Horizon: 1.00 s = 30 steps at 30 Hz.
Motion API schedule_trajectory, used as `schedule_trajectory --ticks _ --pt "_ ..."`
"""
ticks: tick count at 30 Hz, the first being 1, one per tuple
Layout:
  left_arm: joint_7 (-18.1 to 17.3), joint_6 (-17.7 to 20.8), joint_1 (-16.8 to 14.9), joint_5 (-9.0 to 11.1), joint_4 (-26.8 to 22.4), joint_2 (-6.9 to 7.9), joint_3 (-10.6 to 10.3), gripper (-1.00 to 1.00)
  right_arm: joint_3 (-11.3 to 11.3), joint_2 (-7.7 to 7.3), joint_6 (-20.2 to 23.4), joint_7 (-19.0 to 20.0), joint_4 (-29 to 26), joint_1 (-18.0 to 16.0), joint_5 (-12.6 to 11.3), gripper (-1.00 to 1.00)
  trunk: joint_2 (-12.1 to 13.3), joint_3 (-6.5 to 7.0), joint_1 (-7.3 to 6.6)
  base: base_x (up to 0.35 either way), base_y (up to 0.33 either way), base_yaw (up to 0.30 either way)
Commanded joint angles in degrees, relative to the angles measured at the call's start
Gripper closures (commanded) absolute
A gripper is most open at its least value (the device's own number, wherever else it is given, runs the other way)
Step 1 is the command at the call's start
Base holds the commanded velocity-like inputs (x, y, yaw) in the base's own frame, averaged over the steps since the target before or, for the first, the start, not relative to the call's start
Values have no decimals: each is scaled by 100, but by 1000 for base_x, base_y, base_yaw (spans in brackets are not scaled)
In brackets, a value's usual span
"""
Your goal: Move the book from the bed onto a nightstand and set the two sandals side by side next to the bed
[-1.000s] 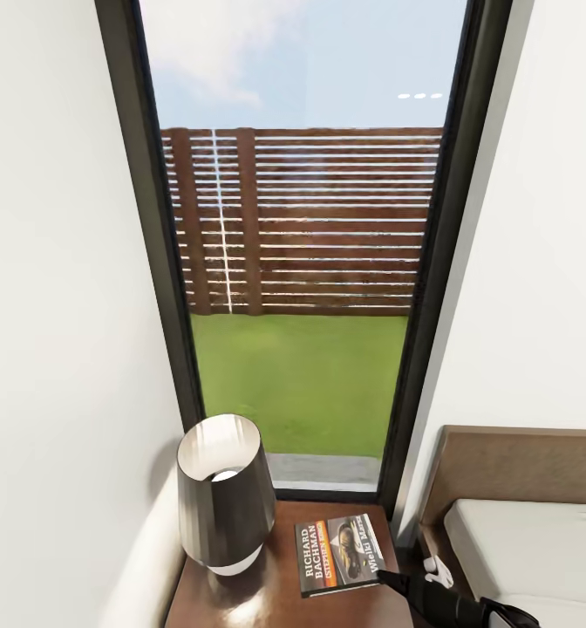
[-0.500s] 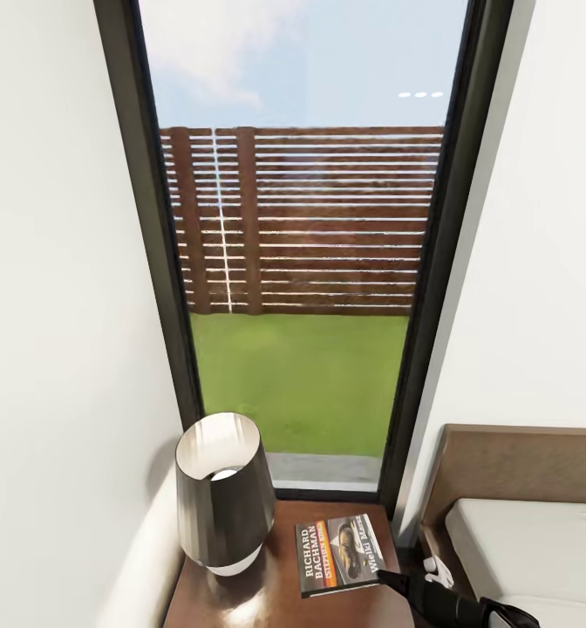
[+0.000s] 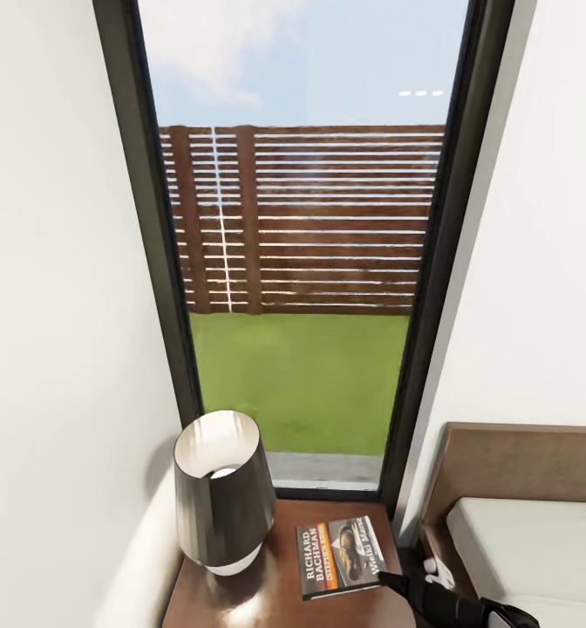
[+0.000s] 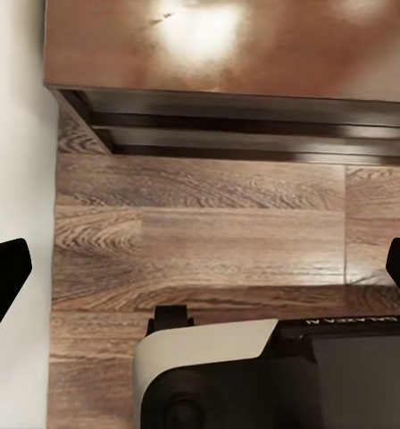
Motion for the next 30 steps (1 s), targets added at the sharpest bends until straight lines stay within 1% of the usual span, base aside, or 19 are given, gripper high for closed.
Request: schedule_trajectory --ticks 1,5,10,30 --pt "-16 -21 -5 59 5 4 -39 -100 26 -2 58 -38 -4 -4 -74 100 -49 -28 24 0 0 0" --pt "-16 -23 -5 56 5 4 -43 -100 26 -1 58 -199 -8 -4 -86 100 -210 -99 112 0 0 0" --pt "-16 -23 -5 59 3 4 -46 -100 26 9 58 -285 -11 -4 -89 100 -410 -189 222 0 0 0" --pt "-16 -24 -5 54 5 4 -50 -100 31 32 66 -348 -22 -4 -89 100 -1212 -548 661 0 0 0"
